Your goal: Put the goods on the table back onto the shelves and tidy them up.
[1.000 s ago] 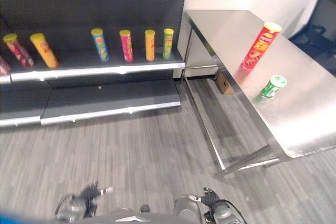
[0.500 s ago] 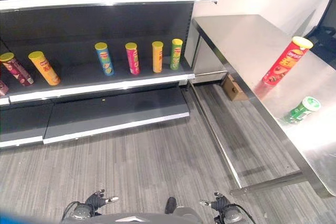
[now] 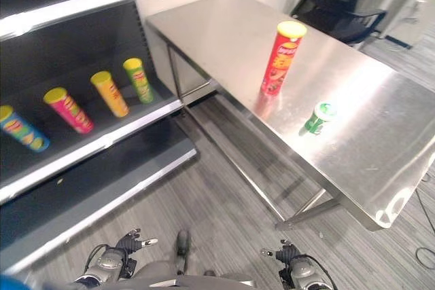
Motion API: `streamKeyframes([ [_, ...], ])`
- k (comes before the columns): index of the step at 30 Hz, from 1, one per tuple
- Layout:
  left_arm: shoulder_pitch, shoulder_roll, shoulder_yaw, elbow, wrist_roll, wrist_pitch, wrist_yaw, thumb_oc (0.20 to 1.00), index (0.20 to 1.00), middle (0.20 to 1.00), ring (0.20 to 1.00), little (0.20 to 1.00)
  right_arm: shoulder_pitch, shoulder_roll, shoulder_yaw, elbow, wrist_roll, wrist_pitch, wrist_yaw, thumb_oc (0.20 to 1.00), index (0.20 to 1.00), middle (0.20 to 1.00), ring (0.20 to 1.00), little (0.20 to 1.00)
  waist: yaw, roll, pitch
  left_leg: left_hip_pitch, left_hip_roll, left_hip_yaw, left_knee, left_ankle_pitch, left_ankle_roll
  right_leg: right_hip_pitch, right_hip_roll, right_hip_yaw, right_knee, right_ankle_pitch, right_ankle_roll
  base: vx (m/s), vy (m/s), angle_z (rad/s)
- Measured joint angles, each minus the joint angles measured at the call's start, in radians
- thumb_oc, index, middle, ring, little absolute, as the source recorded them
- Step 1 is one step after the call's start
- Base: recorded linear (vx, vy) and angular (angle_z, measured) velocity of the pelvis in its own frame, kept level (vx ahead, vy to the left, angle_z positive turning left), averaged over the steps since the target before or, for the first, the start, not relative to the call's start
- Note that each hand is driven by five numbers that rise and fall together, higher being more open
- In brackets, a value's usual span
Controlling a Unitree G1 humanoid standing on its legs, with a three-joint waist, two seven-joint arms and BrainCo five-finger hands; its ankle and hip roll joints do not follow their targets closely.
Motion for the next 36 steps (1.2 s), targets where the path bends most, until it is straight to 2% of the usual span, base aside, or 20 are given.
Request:
streamKeyframes([
  [1, 0.001, -0.005, 0.0, -0.001, 0.0, -0.001, 0.0, 1.0, 1.0, 1.0, 1.0, 1.0, 0.042, 0.003, -0.002, 0.003, -0.001, 0.007, 0.001, 1.0, 1.0, 1.0, 1.0, 1.0, -0.014, 0.013, -0.005, 0.026, 0.009, 0.011, -0.002, 0.047, 0.053, 0.026, 0.002, -0.026, 0.011, -0.008, 0.021, 0.24, 0.277, -0.15],
  [2, 0.036, -0.007, -0.005, 0.017, 0.001, 0.002, 0.0, 1.0, 1.0, 1.0, 1.0, 1.0, 0.053, 0.021, -0.002, 0.006, -0.001, 0.006, 0.001, 1.0, 1.0, 1.0, 1.0, 1.0, -0.016, 0.042, -0.024, 0.072, 0.019, 0.035, -0.002, 0.031, 0.07, 0.014, 0.0, -0.033, 0.11, -0.039, 0.07, 0.28, 0.398, -0.21],
  [3, 0.016, -0.01, -0.014, 0.03, 0.004, 0.001, 0.0, 1.0, 1.0, 1.0, 1.0, 1.0, 0.064, 0.027, -0.003, 0.004, -0.001, 0.006, 0.003, 1.0, 1.0, 1.0, 1.0, 1.0, -0.016, 0.08, -0.038, 0.085, 0.013, 0.025, 0.005, 0.013, 0.088, -0.032, -0.031, -0.091, 0.12, -0.095, 0.089, 0.2, 0.333, -0.35],
  [4, 0.006, -0.008, -0.014, 0.032, 0.004, 0.002, 0.001, 1.0, 1.0, 1.0, 1.0, 1.0, 0.066, 0.027, -0.006, 0.004, -0.001, 0.006, 0.002, 1.0, 1.0, 1.0, 1.0, 1.0, -0.016, 0.089, -0.039, 0.087, 0.013, 0.024, 0.005, 0.009, 0.092, -0.054, -0.045, -0.099, 0.101, -0.092, 0.095, 0.16, 0.292, 0.1],
  [6, 0.004, -0.001, -0.015, 0.033, 0.005, 0.0, 0.001, 1.0, 1.0, 1.0, 1.0, 1.0, 0.053, 0.026, -0.017, -0.001, -0.001, 0.006, 0.002, 1.0, 1.0, 1.0, 1.0, 1.0, -0.004, 0.095, -0.042, 0.087, 0.012, 0.04, 0.005, 0.009, 0.092, -0.103, -0.071, -0.102, 0.089, -0.083, 0.109, 0.02, 0.083, -0.11],
  [7, -0.007, 0.022, -0.024, 0.033, 0.005, 0.0, 0.001, 1.0, 1.0, 1.0, 1.0, 1.0, 0.035, 0.026, -0.017, -0.023, 0.0, 0.001, 0.002, 1.0, 1.0, 1.0, 1.0, 1.0, 0.012, 0.085, -0.05, 0.091, 0.012, 0.06, 0.005, -0.01, 0.062, -0.225, -0.11, -0.096, 0.145, -0.049, 0.141, -0.04, 0.177, -0.17],
  [9, 0.003, 0.037, -0.03, 0.032, 0.005, 0.001, 0.0, 1.0, 1.0, 1.0, 1.0, 1.0, 0.025, 0.028, -0.05, -0.027, 0.001, -0.001, 0.002, 1.0, 1.0, 1.0, 1.0, 1.0, 0.015, 0.067, -0.057, 0.098, 0.011, 0.067, 0.005, -0.021, 0.053, -0.284, -0.125, -0.084, 0.218, -0.048, 0.14, -0.04, 0.138, -0.28],
  [10, 0.022, 0.067, -0.056, 0.013, 0.005, 0.003, -0.001, 1.0, 1.0, 1.0, 1.0, 1.0, 0.016, 0.009, -0.15, -0.027, 0.017, -0.016, 0.005, 1.0, 1.0, 1.0, 1.0, 1.0, 0.017, 0.039, -0.039, 0.11, -0.004, 0.108, 0.005, -0.031, 0.067, -0.422, -0.144, -0.038, 0.479, 0.005, 0.22, 0.01, -0.01, -0.6],
  [11, 0.022, 0.077, -0.073, 0.013, 0.006, 0.004, -0.003, 1.0, 1.0, 1.0, 1.0, 1.0, 0.017, -0.01, -0.177, -0.025, 0.018, -0.021, 0.002, 1.0, 1.0, 1.0, 1.0, 1.0, 0.009, 0.043, -0.027, 0.116, 0.002, 0.119, 0.005, -0.031, 0.067, -0.475, -0.145, -0.035, 0.574, 0.011, 0.238, 0.01, -0.036, -0.57],
  [13, -0.009, 0.078, -0.069, 0.024, 0.008, 0.001, -0.001, 1.0, 1.0, 1.0, 1.0, 1.0, 0.07, -0.097, -0.201, 0.085, 0.042, 0.006, -0.01, 1.0, 1.0, 1.0, 1.0, 1.0, 0.012, 0.044, -0.023, 0.113, 0.011, 0.116, -0.002, -0.055, 0.058, -0.414, -0.214, -0.091, 0.224, 0.031, 0.216, 0.1, -0.114, -0.13],
  [15, -0.013, 0.088, -0.029, 0.038, 0.014, 0.001, -0.002, 1.0, 1.0, 1.0, 1.0, 1.0, 0.128, -0.086, -0.288, 0.126, 0.059, 0.003, -0.018, 1.0, 1.0, 1.0, 1.0, 1.0, 0.013, 0.016, -0.033, 0.12, 0.019, 0.12, -0.002, -0.057, 0.037, -0.356, -0.214, -0.076, 0.104, 0.07, 0.212, 0.11, -0.108, -0.06],
  [19, 0.018, 0.081, -0.029, 0.04, 0.016, 0.0, -0.01, 1.0, 1.0, 1.0, 1.0, 1.0, 0.234, -0.084, -0.34, 0.212, 0.101, 0.017, -0.019, 1.0, 1.0, 1.0, 1.0, 1.0, 0.007, -0.036, -0.071, 0.161, 0.04, 0.111, -0.002, -0.078, -0.004, -0.238, -0.196, -0.127, -0.005, 0.213, 0.173, 0.12, -0.116, 0.04],
  [22, 0.016, 0.049, -0.032, 0.021, 0.016, 0.0, -0.018, 1.0, 1.0, 1.0, 1.0, 1.0, 0.243, -0.129, -0.366, 0.223, 0.127, 0.018, -0.019, 1.0, 1.0, 1.0, 1.0, 1.0, 0.005, 0.019, -0.093, 0.171, 0.101, 0.11, 0.004, -0.089, -0.033, -0.226, -0.134, -0.134, -0.001, 0.196, 0.134, 0.07, -0.052, -0.03],
  [25, 0.01, 0.056, -0.055, 0.022, 0.047, 0.0, -0.027, 1.0, 1.0, 1.0, 1.0, 1.0, 0.264, -0.34, -0.654, 0.334, 0.175, 0.027, -0.005, 1.0, 1.0, 1.0, 1.0, 1.0, -0.006, 0.045, -0.106, 0.18, 0.109, 0.096, -0.002, -0.096, -0.058, -0.21, -0.129, -0.146, -0.006, 0.179, 0.13, 0.06, -0.019, 0.14],
  [28, 0.011, 0.082, -0.07, 0.043, 0.069, 0.004, -0.037, 1.0, 1.0, 1.0, 1.0, 1.0, 0.375, -0.61, -0.841, 0.408, 0.216, 0.058, -0.045, 1.0, 1.0, 1.0, 1.0, 1.0, -0.043, 0.024, -0.102, 0.17, 0.113, 0.089, -0.002, -0.093, -0.057, -0.215, -0.127, -0.155, -0.005, 0.176, 0.134, 0.03, 0.016, 0.05],
  [29, 0.014, 0.085, -0.07, 0.042, 0.084, 0.003, -0.037, 1.0, 1.0, 1.0, 1.0, 1.0, 0.373, -0.63, -0.872, 0.389, 0.237, 0.063, -0.054, 1.0, 1.0, 1.0, 1.0, 1.0, -0.049, 0.006, -0.101, 0.17, 0.114, 0.092, -0.002, -0.092, -0.058, -0.218, -0.124, -0.151, -0.005, 0.176, 0.133, 0.02, 0.022, -0.14],
  [30, 0.022, 0.08, -0.071, 0.043, 0.085, 0.004, -0.035, 1.0, 1.0, 1.0, 1.0, 1.0, 0.357, -0.68, -1.009, 0.325, 0.264, 0.067, -0.084, 1.0, 1.0, 1.0, 1.0, 1.0, -0.07, -0.002, -0.107, 0.17, 0.113, 0.101, -0.002, -0.093, -0.059, -0.222, -0.124, -0.142, -0.005, 0.177, 0.133, 0.03, 0.024, -0.15],
  [33, 0.053, 0.069, -0.063, 0.023, 0.083, 0.001, -0.012, 1.0, 1.0, 1.0, 1.0, 1.0, 0.379, -0.723, -1.206, 0.037, 0.31, 0.037, -0.21, 1.0, 1.0, 1.0, 1.0, 1.0, -0.086, 0.005, -0.115, 0.17, 0.111, 0.107, 0.004, -0.093, -0.06, -0.224, -0.123, -0.138, -0.001, 0.182, 0.129, 0.01, 0.044, -0.1],
  [34, 0.101, 0.039, -0.037, 0.003, 0.084, 0.0, -0.003, 1.0, 1.0, 1.0, 1.0, 1.0, 0.423, -0.696, -1.265, -0.39, 0.325, -0.013, -0.264, 1.0, 1.0, 1.0, 1.0, 1.0, -0.115, 0.04, -0.12, 0.174, 0.104, 0.119, 0.004, -0.095, -0.062, -0.232, -0.122, -0.122, -0.001, 0.188, 0.132, -0.03, 0.053, -0.31],
  [36, 0.108, 0.02, -0.019, -0.002, 0.084, 0.0, -0.004, 1.0, 1.0, 1.0, 1.0, 1.0, 0.432, -0.717, -1.139, -0.581, 0.291, -0.113, -0.276, 1.0, 1.0, 1.0, 1.0, 1.0, -0.116, 0.052, -0.115, 0.172, 0.102, 0.151, 0.003, -0.095, -0.061, -0.249, -0.118, -0.088, 0.0, 0.201, 0.136, -0.02, 0.046, -0.45],
])
